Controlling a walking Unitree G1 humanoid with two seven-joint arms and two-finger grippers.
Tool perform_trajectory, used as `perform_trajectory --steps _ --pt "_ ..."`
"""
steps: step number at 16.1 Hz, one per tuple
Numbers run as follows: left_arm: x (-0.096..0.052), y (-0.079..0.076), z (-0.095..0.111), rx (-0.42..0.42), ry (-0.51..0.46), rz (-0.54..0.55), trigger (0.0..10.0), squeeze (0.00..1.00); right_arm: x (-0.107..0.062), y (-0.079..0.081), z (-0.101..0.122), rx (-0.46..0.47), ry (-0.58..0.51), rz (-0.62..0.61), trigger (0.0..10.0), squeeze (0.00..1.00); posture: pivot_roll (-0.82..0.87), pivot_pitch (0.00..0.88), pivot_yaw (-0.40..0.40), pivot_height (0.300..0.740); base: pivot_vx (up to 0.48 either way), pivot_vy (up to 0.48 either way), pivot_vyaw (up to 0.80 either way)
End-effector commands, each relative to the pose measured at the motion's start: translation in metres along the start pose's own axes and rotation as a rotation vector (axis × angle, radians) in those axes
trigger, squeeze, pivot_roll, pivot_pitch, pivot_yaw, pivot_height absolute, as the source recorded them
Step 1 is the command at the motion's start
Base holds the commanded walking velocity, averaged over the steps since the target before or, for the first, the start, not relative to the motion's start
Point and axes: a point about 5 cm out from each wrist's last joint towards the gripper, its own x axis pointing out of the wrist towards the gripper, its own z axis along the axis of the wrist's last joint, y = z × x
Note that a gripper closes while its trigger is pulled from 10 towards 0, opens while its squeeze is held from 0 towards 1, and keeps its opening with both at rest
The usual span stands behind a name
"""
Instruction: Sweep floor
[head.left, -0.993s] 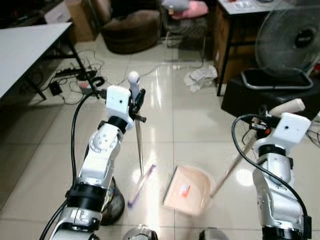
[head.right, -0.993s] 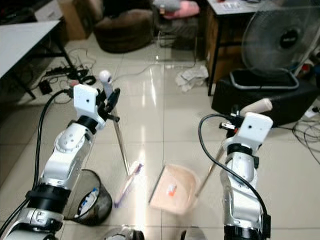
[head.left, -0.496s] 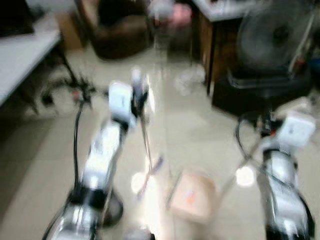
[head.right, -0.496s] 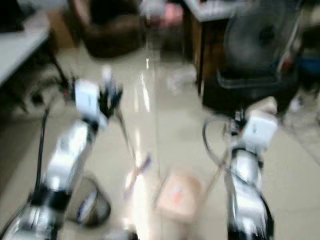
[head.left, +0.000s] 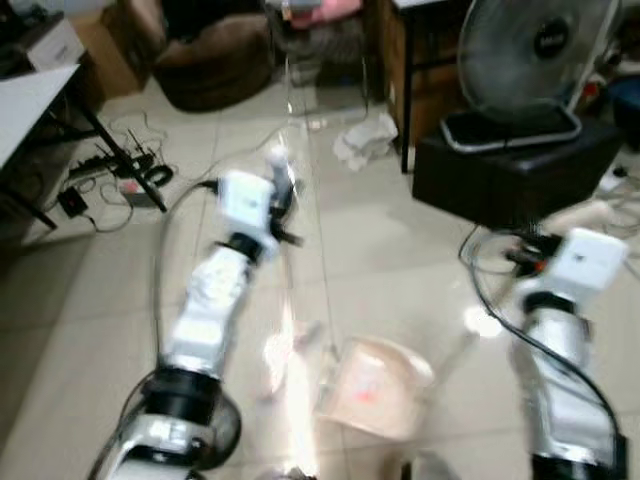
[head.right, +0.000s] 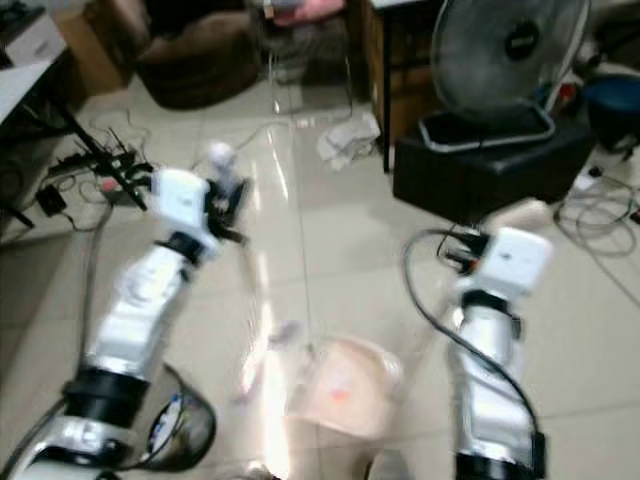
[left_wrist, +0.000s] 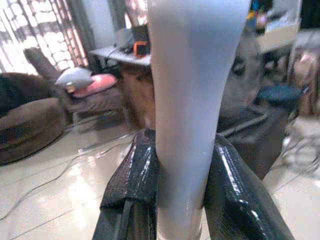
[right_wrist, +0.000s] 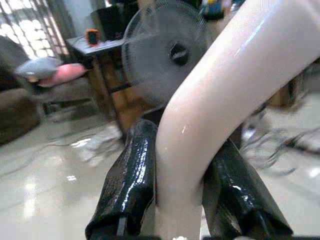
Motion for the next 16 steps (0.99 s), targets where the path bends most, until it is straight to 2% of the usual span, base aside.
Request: perform_trajectory --steps 1,4,8,10,12,16 --pt "-0.0018 0.0169 0.0120 0.046 -0.041 0.041 10.0 0.00 0.0002 0.0115 0.0115 0.020 -0.051 0.030 10.0 0.00 -0.03 0.095 0.130 0.740 0.352 0.000 0.00" --pt "-0.0017 0.0176 0.0123 0.046 -0.043 0.043 10.0 0.00 0.0007 0.0093 0.0117 0.051 -0.056 0.008 10.0 0.00 -0.03 0.089 0.128 0.740 0.355 0.000 0.00" --pt "-0.0017 0.0175 0.0122 0.046 -0.044 0.045 10.0 0.00 0.0013 0.0114 0.0122 0.037 -0.061 0.031 10.0 0.00 -0.03 0.081 0.126 0.740 0.356 0.000 0.00" --pt "-0.0019 0.0180 0.0126 0.048 -0.045 0.047 10.0 0.00 0.0027 0.0129 0.0141 -0.012 -0.077 0.039 10.0 0.00 -0.03 0.078 0.125 0.740 0.356 0.000 0.80" --pt "-0.0023 0.0179 0.0123 0.049 -0.043 0.046 10.0 0.00 0.0030 0.0114 0.0154 0.037 -0.089 0.015 10.0 0.00 -0.03 0.078 0.126 0.740 0.339 0.000 0.40" --pt "-0.0032 0.0152 0.0096 0.049 -0.027 0.031 10.0 0.00 0.0003 0.0083 0.0115 0.048 -0.070 0.009 10.0 0.00 -0.03 0.085 0.127 0.740 0.000 0.000 0.00"
